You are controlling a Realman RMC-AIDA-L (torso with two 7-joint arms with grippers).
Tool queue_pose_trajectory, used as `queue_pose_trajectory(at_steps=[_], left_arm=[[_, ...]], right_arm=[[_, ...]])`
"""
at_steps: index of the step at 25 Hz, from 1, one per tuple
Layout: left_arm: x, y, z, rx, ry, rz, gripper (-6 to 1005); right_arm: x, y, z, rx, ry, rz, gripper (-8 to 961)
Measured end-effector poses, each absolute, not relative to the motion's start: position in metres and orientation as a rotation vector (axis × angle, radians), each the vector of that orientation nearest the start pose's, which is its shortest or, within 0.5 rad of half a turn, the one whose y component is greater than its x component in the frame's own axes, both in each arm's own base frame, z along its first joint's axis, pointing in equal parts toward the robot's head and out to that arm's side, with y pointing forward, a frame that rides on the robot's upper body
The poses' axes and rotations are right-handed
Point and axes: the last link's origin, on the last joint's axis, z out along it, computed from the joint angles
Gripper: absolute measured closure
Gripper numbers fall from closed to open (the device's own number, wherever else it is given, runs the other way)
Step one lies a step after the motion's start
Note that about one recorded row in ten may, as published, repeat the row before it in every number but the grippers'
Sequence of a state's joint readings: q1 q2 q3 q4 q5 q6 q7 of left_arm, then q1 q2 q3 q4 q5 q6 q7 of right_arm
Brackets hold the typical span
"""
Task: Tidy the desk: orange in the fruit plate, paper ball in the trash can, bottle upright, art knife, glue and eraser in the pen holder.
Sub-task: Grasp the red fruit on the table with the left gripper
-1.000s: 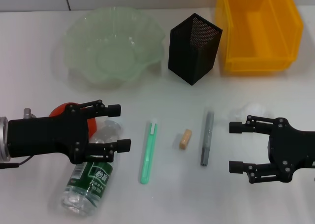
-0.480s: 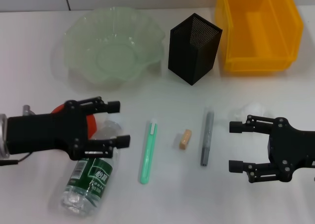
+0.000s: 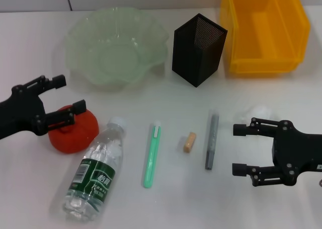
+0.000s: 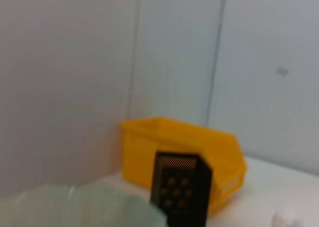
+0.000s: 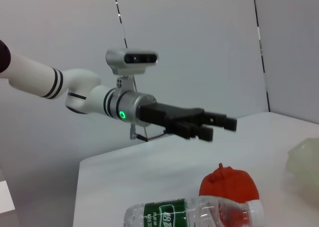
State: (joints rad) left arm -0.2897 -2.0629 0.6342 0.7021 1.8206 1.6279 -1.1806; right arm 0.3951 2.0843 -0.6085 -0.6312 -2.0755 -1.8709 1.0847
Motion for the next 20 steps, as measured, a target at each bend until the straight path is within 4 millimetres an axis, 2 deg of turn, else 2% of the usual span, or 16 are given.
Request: queue_pose_trajectory(at_steps=[2, 3, 8, 19, 20], left_arm=[[-0.316, 0.275, 0.036, -2.481, -0.547, -0.792, 145], [-0.325, 0.275, 0.029, -2.478, -0.592, -0.727, 148], [-0.336, 0.274, 0.017, -2.49, -0.657, -0.644, 165], [-0.353, 0.279, 0.014, -2.443, -0.725, -0.512, 201], [-0.353, 0.279, 0.014, -2.444, -0.725, -0.501, 237]], right_arm=[[0.283, 0.254, 0.001, -2.875, 0.362, 0.88, 126], [0.283, 0.254, 0.001, -2.875, 0.362, 0.88, 126], [0.281, 0.256, 0.001, -2.876, 0.353, 0.881, 127], [0.281, 0.256, 0.001, -2.872, 0.354, 0.882, 129], [0.281, 0.256, 0.001, -2.872, 0.354, 0.882, 129]])
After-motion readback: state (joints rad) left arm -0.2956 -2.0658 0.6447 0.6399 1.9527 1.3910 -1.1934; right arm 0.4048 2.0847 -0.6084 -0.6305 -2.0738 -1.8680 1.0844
